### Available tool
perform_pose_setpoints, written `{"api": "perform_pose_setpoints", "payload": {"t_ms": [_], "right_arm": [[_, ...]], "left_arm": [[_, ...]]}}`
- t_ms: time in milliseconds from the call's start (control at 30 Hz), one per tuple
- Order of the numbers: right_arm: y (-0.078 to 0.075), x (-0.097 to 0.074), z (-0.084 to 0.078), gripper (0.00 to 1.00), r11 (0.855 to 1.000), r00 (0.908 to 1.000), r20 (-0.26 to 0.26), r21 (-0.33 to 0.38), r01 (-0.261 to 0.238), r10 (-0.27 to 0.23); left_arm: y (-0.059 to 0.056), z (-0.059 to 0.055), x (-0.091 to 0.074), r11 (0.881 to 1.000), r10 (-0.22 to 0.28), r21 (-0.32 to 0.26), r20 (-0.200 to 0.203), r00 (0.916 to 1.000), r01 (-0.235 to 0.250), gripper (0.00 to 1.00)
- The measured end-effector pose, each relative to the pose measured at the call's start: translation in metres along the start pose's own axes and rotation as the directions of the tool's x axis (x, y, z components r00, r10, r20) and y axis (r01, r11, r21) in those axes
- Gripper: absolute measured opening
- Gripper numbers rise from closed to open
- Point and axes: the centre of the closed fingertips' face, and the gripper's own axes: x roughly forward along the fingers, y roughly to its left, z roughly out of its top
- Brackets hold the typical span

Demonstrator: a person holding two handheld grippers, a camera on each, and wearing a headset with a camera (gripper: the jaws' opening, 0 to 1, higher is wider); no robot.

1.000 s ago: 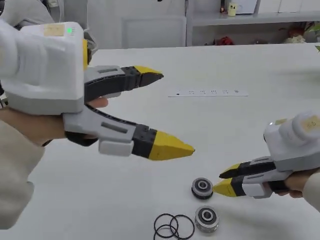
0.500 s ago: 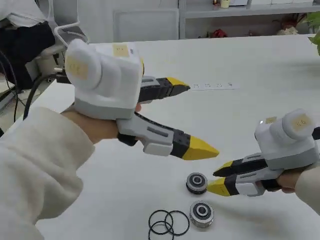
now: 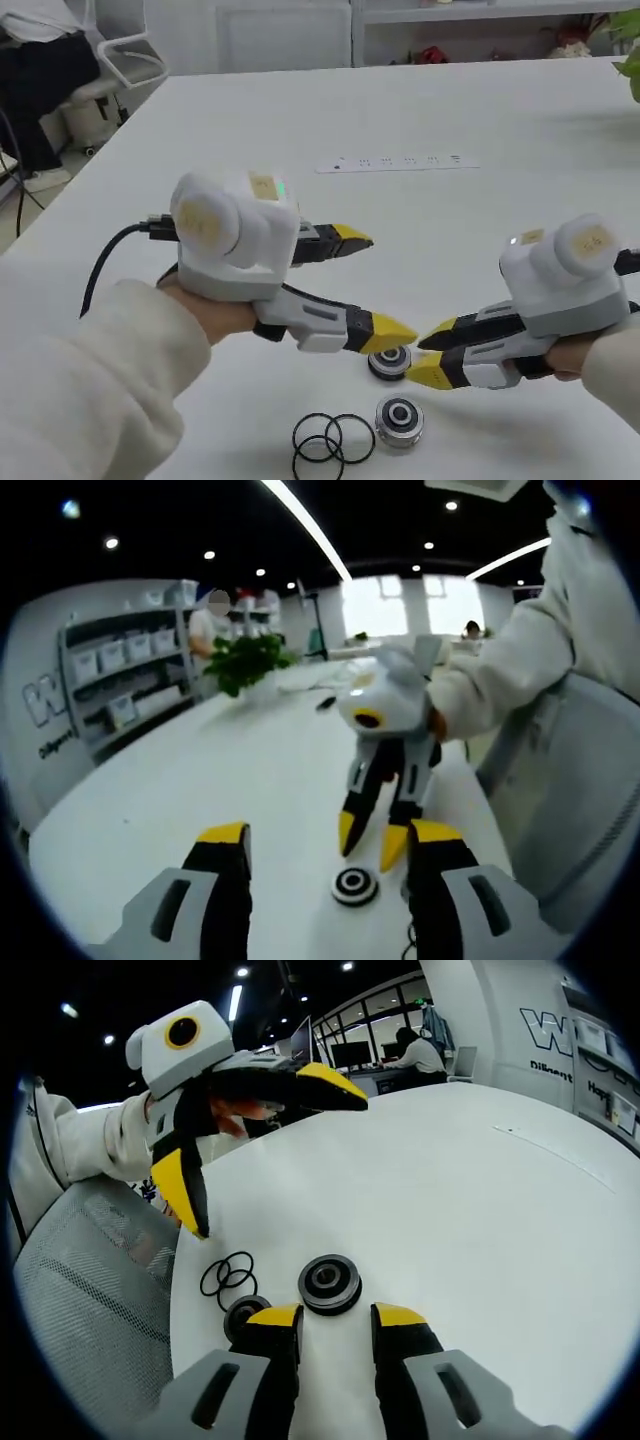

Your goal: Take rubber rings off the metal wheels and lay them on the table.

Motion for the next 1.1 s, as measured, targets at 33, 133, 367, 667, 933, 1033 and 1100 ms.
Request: {"api": "perform_pose_setpoints", "payload": {"t_ms": [33,133,367,667,933,1033,1100], "right_arm": [[0.0,0.0,0.0,0.24,1.0,1.0,-0.001,-0.002,0.0,0.0],[0.001,0.001,0.0,0.24,1.0,1.0,-0.003,-0.003,-0.003,0.003],[0.003,0.004,-0.002,0.25,1.0,0.9999,-0.011,-0.002,-0.01,0.01],[0.003,0.005,-0.001,0.24,1.0,0.9999,-0.009,-0.001,-0.007,0.007],[0.005,0.007,-0.002,0.23,1.0,0.9999,-0.011,-0.013,-0.008,0.007],[0.005,0.008,-0.003,0.22,1.0,0.9999,-0.015,-0.023,-0.006,0.005],[0.005,0.008,-0.003,0.21,1.0,0.9999,-0.016,-0.027,-0.005,0.004]], "left_arm": [[-0.002,-0.004,0.002,1.0,-0.006,0.005,-0.011,0.9999,0.006,0.6],[-0.003,-0.016,0.006,1.0,-0.001,-0.006,-0.029,0.9996,0.001,0.59],[-0.007,-0.036,0.016,0.999,-0.009,-0.038,-0.069,0.9975,0.007,0.43],[-0.007,-0.05,0.021,0.996,-0.009,-0.093,-0.082,0.9966,0.002,0.32],[-0.014,-0.059,0.024,0.996,-0.027,-0.093,-0.103,0.9944,0.017,0.24],[-0.016,-0.063,0.026,0.996,-0.03,-0.09,-0.118,0.9926,0.02,0.22],[-0.015,-0.065,0.026,0.996,-0.027,-0.09,-0.126,0.9917,0.016,0.2]]}}
